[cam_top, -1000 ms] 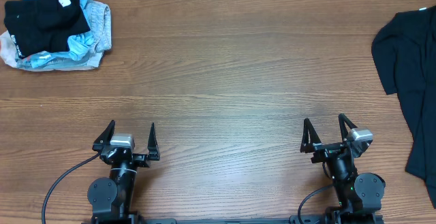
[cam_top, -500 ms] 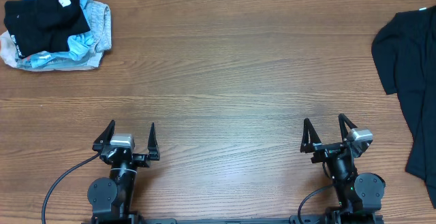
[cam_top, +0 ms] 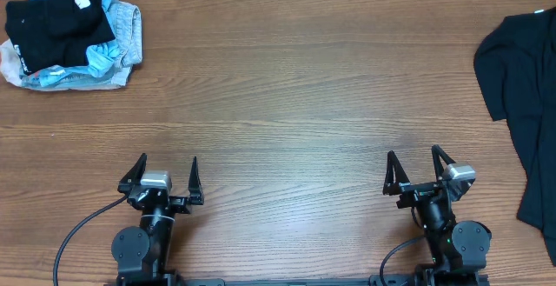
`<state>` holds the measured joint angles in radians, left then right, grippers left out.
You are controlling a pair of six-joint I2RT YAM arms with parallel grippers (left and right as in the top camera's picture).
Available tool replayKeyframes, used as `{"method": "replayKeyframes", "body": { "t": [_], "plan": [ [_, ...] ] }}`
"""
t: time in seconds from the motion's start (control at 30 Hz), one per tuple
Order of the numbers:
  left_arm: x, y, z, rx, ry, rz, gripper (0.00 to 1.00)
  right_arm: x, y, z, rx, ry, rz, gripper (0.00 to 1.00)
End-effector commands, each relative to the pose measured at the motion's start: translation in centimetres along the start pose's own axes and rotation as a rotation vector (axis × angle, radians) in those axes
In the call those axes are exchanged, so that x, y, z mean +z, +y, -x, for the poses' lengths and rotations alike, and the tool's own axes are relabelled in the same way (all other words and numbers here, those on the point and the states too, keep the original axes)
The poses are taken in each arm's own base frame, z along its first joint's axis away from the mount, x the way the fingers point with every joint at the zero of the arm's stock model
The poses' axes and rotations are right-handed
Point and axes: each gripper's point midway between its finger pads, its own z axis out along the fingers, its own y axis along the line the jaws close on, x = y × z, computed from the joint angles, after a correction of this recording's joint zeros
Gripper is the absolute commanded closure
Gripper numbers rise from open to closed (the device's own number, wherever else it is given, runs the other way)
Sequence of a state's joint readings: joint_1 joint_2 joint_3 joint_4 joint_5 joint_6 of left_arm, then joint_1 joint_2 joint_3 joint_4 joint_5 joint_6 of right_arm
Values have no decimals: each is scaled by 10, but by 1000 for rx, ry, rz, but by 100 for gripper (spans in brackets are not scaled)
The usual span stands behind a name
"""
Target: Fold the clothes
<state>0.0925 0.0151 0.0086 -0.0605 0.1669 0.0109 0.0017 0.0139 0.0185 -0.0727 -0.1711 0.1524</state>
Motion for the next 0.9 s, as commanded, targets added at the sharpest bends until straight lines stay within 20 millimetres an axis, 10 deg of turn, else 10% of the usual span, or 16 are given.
{"method": "replayKeyframes", "body": {
  "t": [0.0,0.87],
  "plan": [
    [0,3,0,5,-5,16,0,0,-1,-2,-8,-5,-3,0],
    [0,3,0,5,-4,16,0,0,1,5,-11,-33,1,0]
  ]
}}
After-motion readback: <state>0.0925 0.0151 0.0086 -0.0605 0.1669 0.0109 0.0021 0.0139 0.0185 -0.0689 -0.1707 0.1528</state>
